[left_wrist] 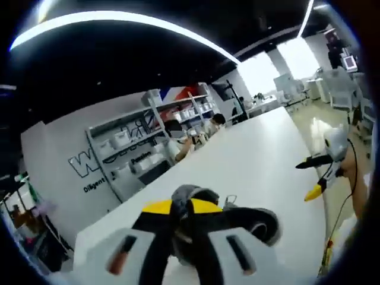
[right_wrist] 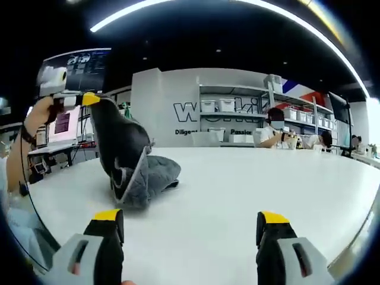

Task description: Fold the towel on the table until its edges align and the towel forms a compact rectangular stack.

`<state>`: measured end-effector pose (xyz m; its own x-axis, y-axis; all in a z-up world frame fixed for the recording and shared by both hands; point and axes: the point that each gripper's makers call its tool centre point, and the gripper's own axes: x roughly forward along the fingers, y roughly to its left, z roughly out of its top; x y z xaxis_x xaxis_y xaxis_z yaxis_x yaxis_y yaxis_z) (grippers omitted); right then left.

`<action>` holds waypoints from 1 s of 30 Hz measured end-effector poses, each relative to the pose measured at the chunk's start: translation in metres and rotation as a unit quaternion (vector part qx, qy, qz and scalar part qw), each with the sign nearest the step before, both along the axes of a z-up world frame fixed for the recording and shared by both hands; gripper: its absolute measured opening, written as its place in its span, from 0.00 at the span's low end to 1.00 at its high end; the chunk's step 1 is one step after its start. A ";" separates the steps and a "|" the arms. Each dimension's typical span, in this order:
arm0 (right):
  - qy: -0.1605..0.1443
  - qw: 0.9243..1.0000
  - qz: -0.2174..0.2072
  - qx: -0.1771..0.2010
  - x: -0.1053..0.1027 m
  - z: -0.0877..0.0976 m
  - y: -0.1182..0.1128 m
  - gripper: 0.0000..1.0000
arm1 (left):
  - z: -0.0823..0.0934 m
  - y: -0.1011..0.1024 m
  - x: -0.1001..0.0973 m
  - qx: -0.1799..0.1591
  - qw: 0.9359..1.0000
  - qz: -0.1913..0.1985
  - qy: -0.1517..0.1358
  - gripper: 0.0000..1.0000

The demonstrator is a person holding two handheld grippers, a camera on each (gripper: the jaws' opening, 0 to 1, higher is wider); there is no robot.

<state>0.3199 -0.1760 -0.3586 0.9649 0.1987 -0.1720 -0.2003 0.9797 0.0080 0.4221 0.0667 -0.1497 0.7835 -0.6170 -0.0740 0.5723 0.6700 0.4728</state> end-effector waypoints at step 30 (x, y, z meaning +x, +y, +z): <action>-0.001 1.000 0.004 0.006 -0.004 -0.003 0.000 0.97 | 0.091 0.014 0.042 0.105 0.983 0.124 -0.086 0.12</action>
